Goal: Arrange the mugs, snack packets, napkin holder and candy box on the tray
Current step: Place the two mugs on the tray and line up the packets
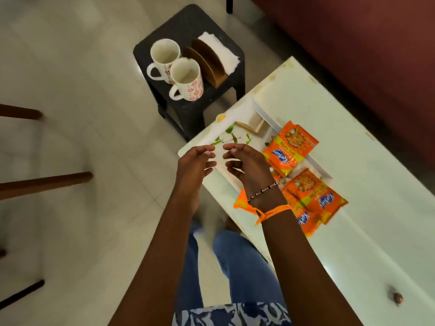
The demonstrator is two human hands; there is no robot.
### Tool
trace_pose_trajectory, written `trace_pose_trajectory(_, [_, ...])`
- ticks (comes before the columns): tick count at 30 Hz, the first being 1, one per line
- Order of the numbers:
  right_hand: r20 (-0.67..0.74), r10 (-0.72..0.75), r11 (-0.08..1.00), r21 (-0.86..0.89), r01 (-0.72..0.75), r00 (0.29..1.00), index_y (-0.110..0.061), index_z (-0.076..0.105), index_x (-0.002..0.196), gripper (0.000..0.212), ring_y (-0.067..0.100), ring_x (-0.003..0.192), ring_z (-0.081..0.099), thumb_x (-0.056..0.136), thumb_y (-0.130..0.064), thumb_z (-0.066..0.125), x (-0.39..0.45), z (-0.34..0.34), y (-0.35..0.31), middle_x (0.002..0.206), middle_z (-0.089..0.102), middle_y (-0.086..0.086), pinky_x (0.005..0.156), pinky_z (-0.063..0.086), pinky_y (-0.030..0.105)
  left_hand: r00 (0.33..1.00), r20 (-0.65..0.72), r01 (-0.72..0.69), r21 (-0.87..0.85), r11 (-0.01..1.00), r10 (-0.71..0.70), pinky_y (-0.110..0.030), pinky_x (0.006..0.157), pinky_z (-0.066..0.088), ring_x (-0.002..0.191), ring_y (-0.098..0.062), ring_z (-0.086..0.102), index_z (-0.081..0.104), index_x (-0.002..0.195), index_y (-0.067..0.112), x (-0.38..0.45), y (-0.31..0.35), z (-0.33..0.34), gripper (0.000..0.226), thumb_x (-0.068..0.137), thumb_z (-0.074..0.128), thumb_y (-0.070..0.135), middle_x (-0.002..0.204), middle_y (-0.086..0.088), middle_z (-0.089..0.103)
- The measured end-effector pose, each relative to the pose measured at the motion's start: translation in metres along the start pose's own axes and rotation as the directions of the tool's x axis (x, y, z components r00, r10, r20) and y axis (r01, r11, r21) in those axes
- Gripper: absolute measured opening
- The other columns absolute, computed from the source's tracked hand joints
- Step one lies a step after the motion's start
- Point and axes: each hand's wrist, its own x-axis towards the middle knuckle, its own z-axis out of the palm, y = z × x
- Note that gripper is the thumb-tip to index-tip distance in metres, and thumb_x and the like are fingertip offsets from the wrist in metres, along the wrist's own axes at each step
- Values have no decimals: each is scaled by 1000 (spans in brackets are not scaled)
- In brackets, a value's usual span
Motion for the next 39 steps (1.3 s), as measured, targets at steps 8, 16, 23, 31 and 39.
trace_pose_trajectory(8, [-57,69,998,12,-68,996,-8,59,100,22,11,62,47,92,-2,38,84,88,-12,71,54,3,62,39,18,999,-10,42,80,996,-41,-18,70,49,77,-10,58,61,92,17,104,47,-64,19,91,44,9,80,1,61])
trace_pose_trajectory(16, [-320,45,999,-14,-52,946,-14,58,106,17,8,64,46,91,-16,50,192,165,-8,74,53,-6,60,41,18,999,-38,18,194,981,-11,-25,86,44,101,-12,53,44,123,20,235,98,-122,30,93,46,24,108,5,51])
trace_pose_trajectory(23, [-464,-64,965,-254,-64,884,3,67,90,30,26,71,52,85,-26,59,233,174,2,94,68,28,71,48,35,982,188,-119,481,869,31,-8,60,34,80,0,47,56,118,17,309,103,-121,33,94,42,36,109,5,52])
trace_pose_trajectory(31, [-482,-104,990,-136,42,870,-12,66,80,10,8,69,55,86,-16,60,237,178,10,81,66,10,70,44,20,963,230,-226,417,880,138,3,64,38,81,2,54,67,90,18,316,91,-115,19,92,49,26,91,6,64])
trace_pose_trajectory(39, [-514,-169,975,-211,67,841,-14,63,69,18,8,67,53,86,-17,59,192,149,34,76,65,11,60,38,4,953,250,-267,423,866,172,-3,54,36,59,3,46,67,79,27,267,64,-124,18,90,53,27,66,13,61])
